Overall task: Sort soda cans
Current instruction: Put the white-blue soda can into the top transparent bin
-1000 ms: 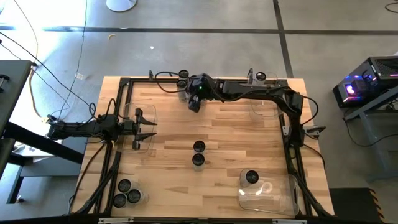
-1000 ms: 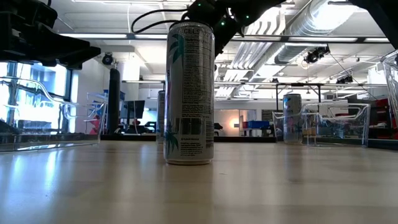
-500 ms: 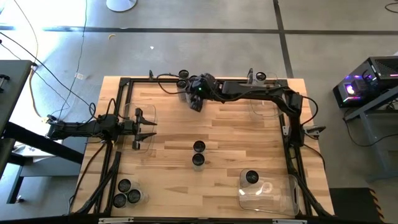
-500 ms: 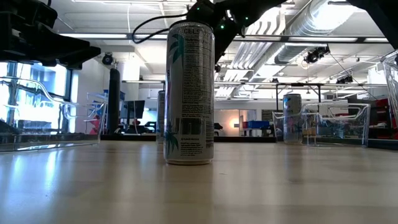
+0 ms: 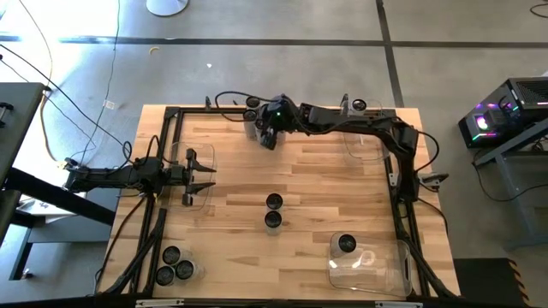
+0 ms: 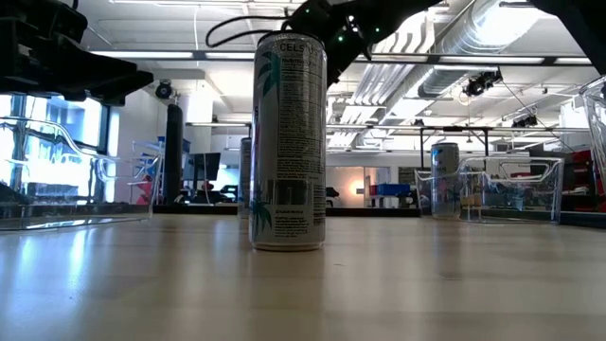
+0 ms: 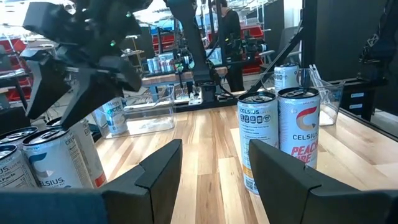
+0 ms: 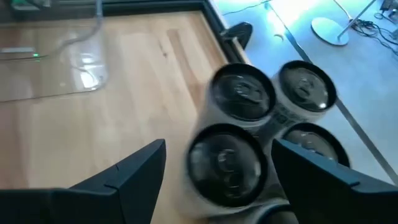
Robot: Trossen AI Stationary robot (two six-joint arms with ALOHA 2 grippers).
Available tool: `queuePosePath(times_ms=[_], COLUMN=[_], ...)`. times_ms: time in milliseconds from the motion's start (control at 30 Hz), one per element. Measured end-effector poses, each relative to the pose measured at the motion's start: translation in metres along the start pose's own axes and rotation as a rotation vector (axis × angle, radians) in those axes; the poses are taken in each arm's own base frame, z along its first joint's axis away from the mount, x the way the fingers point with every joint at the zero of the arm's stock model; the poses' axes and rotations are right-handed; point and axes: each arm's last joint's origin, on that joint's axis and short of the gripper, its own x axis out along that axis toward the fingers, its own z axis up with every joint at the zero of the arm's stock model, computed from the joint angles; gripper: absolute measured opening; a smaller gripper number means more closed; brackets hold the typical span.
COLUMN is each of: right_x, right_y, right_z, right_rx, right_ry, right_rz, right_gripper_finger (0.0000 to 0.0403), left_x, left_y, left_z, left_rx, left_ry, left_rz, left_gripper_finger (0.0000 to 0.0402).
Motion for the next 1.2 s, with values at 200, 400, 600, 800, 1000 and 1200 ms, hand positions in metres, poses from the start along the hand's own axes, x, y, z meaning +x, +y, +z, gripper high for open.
queuePosePath(times_ms=[200,400,600,800,1000,1200], right_x=[0.007,0.011,0.022,0.026,0.026,0.027], right_y=[-0.011,-0.023,-0.026,-0.024,-0.022,-0.021], right_z=[-0.005,-0.008,-0.013,-0.015,-0.016,-0.019], right_rx=[-0.059,-0.061,-0.059,-0.096,-0.12,-0.112], right_ry=[-0.006,-0.011,-0.007,-0.002,0.011,0.033], right_rz=[0.1,0.117,0.111,0.113,0.118,0.121], right_gripper_finger=[0.0292,0.0302,0.0303,0.0303,0.0303,0.0303], left_x=[0.0,0.0,0.0,0.0,0.0,0.0], left_y=[0.0,0.0,0.0,0.0,0.0,0.0], left_z=[0.0,0.0,0.0,0.0,0.0,-0.001], left_rx=[0.0,0.0,0.0,0.0,0.0,0.0], left_ry=[0.001,0.001,0.0,0.0,0.005,0.005], left_rz=[0.0,-0.001,-0.001,-0.002,-0.001,-0.001], left_gripper_finger=[0.0179,0.0179,0.0179,0.0179,0.0179,0.0179])
